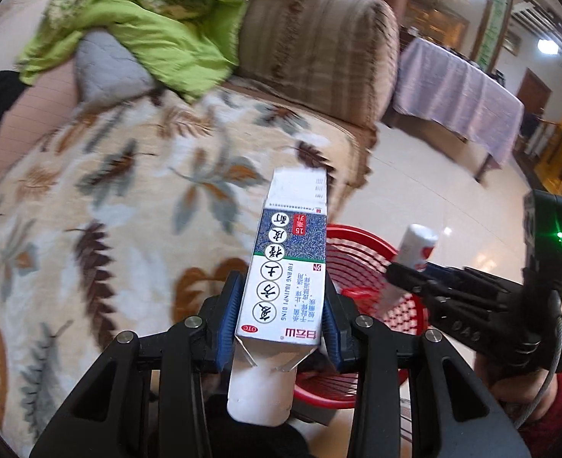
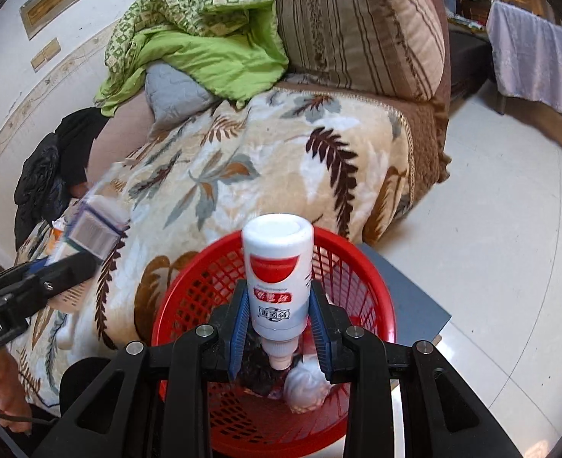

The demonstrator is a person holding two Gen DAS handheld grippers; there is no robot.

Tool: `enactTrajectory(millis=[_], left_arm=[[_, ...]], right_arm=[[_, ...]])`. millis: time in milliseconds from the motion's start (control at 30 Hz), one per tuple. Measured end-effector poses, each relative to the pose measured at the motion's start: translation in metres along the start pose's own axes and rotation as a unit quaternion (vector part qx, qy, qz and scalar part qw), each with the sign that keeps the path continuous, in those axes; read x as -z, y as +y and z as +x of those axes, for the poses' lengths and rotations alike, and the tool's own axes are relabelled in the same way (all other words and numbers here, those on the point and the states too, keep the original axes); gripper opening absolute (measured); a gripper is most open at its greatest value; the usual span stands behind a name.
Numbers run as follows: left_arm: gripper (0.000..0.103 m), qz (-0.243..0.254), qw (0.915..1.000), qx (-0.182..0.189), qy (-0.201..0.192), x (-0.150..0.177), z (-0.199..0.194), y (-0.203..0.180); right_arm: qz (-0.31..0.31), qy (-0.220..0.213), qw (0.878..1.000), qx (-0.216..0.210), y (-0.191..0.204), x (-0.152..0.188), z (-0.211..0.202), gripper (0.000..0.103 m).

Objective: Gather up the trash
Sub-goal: 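Open both tools to drop the box and bottle into the basket, then move both tools back over the bed toward the orange items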

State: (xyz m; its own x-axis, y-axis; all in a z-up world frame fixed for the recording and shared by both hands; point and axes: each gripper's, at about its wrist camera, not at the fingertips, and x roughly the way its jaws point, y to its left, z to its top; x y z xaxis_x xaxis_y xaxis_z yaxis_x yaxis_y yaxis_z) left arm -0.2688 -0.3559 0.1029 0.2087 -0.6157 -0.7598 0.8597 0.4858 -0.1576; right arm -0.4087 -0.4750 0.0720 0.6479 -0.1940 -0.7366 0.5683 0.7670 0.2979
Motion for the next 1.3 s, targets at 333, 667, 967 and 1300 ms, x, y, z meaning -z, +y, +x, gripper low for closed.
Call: enactTrajectory(millis=[333, 667, 967, 1300], left_arm=[[0.056, -0.020, 0.9997, -0.011, -0.012, 0.002, -0.008, 0.010], [0.057, -0.091, 0.9920, -0.082, -0.032, 0.025, -0.046, 0.088], [0.057, -0.185, 0.9698, -0.153, -0.040, 0.068, -0.088, 0.188], [0.057, -0.298, 0.9127, -0.271, -0.068, 0.121, -0.132, 0.309]], right_arm=[[0.004, -0.026, 1.000, 0.007, -0.002, -0.010, -0.010, 0.045], [-0.036, -0.023, 0.998, -0.044, 0.054, -0.029, 0.006, 0.045], [-0.111, 0.000, 0.988, -0.105, 0.150, -0.032, 0.037, 0.045], [-0.187, 0.068, 0.964, -0.175, 0.285, -0.033, 0.092, 0.049]])
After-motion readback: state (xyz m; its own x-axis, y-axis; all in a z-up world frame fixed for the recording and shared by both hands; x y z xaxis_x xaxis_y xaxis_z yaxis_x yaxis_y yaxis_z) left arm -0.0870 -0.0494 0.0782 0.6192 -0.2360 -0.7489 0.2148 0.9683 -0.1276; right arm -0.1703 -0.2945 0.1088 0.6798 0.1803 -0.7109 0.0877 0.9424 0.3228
